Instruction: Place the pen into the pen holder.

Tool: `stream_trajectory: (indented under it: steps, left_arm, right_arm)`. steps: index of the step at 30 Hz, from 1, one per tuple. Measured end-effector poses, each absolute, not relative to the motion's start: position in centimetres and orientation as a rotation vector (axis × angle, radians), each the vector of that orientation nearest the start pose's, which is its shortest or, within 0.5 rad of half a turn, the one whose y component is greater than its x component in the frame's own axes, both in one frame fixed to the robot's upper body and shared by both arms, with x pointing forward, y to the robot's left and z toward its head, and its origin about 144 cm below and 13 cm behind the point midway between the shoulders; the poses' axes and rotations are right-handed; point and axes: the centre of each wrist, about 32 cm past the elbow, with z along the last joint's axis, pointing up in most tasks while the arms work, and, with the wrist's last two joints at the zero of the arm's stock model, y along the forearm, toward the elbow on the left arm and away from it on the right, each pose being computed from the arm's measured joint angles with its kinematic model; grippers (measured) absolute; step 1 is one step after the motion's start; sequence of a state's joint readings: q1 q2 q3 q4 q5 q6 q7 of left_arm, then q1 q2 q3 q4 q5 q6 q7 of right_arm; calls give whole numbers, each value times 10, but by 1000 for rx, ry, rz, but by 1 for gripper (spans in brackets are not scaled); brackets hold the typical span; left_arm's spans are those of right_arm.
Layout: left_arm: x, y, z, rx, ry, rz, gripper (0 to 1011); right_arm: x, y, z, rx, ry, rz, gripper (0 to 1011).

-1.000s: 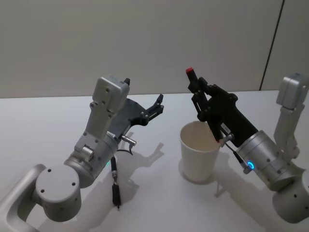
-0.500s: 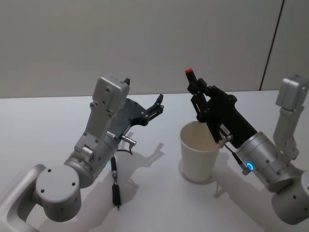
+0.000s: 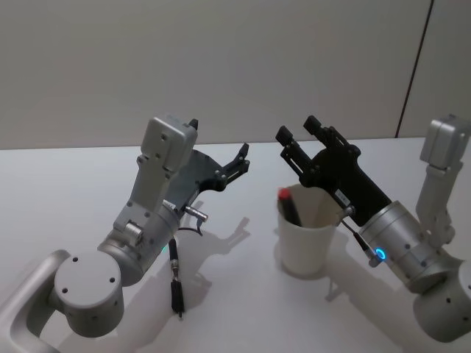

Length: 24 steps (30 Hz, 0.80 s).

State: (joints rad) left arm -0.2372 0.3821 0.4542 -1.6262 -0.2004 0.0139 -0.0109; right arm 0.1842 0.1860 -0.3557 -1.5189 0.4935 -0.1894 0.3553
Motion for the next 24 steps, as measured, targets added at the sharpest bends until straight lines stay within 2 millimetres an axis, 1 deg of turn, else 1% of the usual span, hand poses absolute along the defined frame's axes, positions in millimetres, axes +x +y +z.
stream_trajectory:
  steps: [1,4,5,7,8,10,15,21,24]
  left_arm:
    - [492,198,1204,61,-268,1124,1001]
    - [492,198,1204,61,-268,1124,1001]
    - [492,198,1204,61,-268,1124,1001]
    - [492,198,1204,61,-268,1124,1001]
    - [492,198,1204,61,-268,1124,1001]
    - [492,198,1204,61,-268,1124,1001]
    - [492,198,1204,61,-268,1124,1001]
    - [492,198,1204,61,-268,1124,1001]
    - [492,198,1204,61,-268,1124,1001]
  right_arm:
    - [493,-174,1174,368,5,-884,636]
    - [493,-174,1174,368,5,-884,695]
    - [493,-174,1174,368,5,-884,754]
    - [493,-174,1174,368,5,-884,786]
    - [493,-174,1174,368,5,-884,839]
    - [493,-174,1174,368,5,-884,899]
    - [493,-174,1174,368,5,-884,1001]
    - [493,-174,1174,368,6,-885,1001]
    - [494,-175,1178,373,4,-890,1001]
